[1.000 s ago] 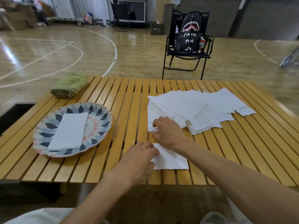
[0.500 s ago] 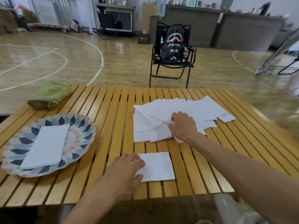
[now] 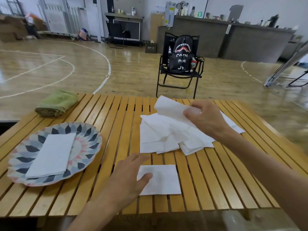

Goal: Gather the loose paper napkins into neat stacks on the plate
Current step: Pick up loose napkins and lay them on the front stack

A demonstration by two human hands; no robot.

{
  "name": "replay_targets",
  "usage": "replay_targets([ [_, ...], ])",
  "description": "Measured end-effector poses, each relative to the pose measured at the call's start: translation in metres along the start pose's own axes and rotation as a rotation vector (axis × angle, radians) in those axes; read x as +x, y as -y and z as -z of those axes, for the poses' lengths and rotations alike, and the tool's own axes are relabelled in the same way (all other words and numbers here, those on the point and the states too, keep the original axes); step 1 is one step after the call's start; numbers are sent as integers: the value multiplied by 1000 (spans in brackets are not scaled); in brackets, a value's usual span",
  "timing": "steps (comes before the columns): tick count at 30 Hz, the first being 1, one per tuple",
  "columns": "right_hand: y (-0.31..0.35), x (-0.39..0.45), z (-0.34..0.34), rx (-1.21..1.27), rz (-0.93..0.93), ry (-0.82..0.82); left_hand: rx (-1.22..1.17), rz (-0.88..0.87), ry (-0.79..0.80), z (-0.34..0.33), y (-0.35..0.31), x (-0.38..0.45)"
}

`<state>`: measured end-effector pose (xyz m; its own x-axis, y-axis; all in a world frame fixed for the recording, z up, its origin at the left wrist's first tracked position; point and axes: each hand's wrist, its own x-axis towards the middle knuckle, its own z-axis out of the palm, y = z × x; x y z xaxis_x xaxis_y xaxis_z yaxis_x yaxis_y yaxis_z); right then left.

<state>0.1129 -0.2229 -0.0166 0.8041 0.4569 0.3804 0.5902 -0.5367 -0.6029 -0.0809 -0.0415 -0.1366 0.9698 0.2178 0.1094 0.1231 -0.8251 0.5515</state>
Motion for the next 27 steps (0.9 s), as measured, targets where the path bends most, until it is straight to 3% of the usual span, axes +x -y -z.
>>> replay_targets([
  [5, 24, -36, 47, 487, -109, 367, -327, 29, -157, 16, -14, 3],
  [9, 18, -51, 49, 759, -280, 577, -542, 16, -125, 26, -26, 3],
  [13, 9, -61, 32, 957, -405, 614, -868, -61, 22, 29, -36, -3],
  [18, -10, -69, 7, 1209, -553, 602, -987, 17, -70, 27, -34, -4],
  [22, -19, -80, -9, 1175, -530, 693, -1055, 90, -124, 28, -28, -1],
  [27, -20, -87, -18, 778, -347, 441, -957, 78, -165, 27, -26, -1],
])
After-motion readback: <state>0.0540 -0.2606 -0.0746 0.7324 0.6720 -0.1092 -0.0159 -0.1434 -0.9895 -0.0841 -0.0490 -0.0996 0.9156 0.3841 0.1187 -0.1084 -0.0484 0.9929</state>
